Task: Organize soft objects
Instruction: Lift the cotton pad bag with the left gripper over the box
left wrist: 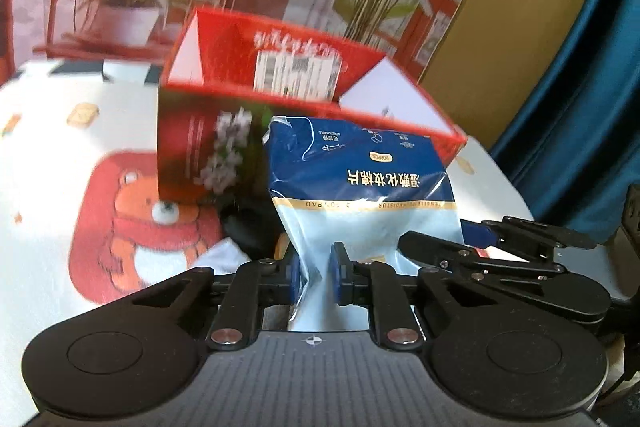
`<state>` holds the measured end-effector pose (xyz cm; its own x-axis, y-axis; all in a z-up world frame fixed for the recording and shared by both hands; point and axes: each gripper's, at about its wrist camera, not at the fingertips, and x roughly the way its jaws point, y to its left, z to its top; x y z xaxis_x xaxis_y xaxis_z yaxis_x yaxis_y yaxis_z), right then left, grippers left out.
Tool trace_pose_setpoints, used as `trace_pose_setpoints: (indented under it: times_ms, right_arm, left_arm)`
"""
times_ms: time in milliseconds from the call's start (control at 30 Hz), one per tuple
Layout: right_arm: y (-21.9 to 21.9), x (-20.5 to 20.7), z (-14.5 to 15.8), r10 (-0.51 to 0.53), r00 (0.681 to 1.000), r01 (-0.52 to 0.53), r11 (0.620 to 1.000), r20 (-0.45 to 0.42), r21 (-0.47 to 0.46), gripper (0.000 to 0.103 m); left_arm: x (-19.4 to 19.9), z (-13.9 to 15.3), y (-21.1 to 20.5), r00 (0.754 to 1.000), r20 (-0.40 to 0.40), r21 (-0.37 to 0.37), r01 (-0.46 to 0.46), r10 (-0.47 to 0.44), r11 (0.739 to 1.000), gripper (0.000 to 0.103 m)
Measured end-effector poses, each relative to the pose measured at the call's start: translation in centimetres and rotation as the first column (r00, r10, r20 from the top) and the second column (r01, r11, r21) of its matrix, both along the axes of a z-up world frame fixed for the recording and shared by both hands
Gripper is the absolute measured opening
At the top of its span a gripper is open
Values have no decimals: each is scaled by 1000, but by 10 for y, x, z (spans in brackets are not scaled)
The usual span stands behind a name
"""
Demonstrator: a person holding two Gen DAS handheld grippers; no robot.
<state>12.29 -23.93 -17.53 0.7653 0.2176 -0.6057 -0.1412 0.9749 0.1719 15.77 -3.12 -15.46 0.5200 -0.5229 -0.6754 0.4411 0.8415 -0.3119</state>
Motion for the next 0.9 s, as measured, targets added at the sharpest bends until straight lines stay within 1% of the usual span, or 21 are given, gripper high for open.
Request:
trace_pose_setpoints:
  times_ms: [100, 267, 433, 667, 900]
  right_arm:
    - [0, 0, 11, 2, 1000, -2, 1000, 30, 4, 37]
    - [-2, 2, 30, 5, 997, -5, 1000, 79, 6, 37]
    - [-4, 8, 47, 8, 993, -8, 1000, 116, -5, 37]
    - [-8, 20, 59, 10, 990, -8, 1000, 143, -15, 37]
    - [-15, 43, 68, 13, 988, -10, 1000, 153, -20, 37]
  left_arm:
    - [0, 13, 0, 999, 40, -10, -1, 2, 1000, 16]
    - [0, 30, 3, 997, 77, -45, -6, 10, 999, 16]
    - [1, 42, 1, 994, 111, -62, 1, 6, 998, 17]
    - [13, 51, -3, 992, 128, -71, 12, -3, 997, 17]
    - [31, 58, -8, 990, 140, -72, 19, -9, 997, 17]
